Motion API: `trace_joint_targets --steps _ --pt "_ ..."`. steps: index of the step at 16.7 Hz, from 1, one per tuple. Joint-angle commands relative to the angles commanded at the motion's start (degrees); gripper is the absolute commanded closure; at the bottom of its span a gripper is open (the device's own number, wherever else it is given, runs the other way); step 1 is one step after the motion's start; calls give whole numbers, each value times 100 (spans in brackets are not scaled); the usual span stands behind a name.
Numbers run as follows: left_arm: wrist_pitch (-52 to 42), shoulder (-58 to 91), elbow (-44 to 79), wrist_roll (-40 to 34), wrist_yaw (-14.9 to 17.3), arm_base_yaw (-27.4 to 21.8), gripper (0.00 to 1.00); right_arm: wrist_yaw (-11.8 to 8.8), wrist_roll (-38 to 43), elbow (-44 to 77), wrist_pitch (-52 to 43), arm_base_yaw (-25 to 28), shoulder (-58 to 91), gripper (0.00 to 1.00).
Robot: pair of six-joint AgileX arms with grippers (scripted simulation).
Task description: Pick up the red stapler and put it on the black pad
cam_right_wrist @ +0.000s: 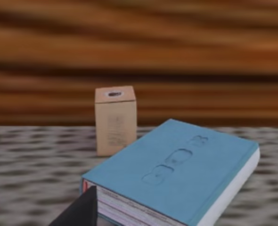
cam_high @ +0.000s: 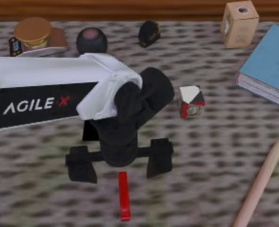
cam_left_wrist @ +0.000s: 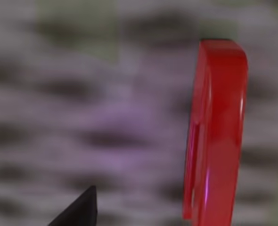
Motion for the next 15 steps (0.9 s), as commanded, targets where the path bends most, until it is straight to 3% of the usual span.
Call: trace_joint_targets --steps 5,10,15 --pt "1146 464 -679 4 2 -1 0 0 0 0 0 0 0 0" --pt "1224 505 -733 2 3 -3 0 0 0 0 0 0 0 0" --pt "1224 505 -733 2 3 -3 38 0 0 0 0 0 0 0"
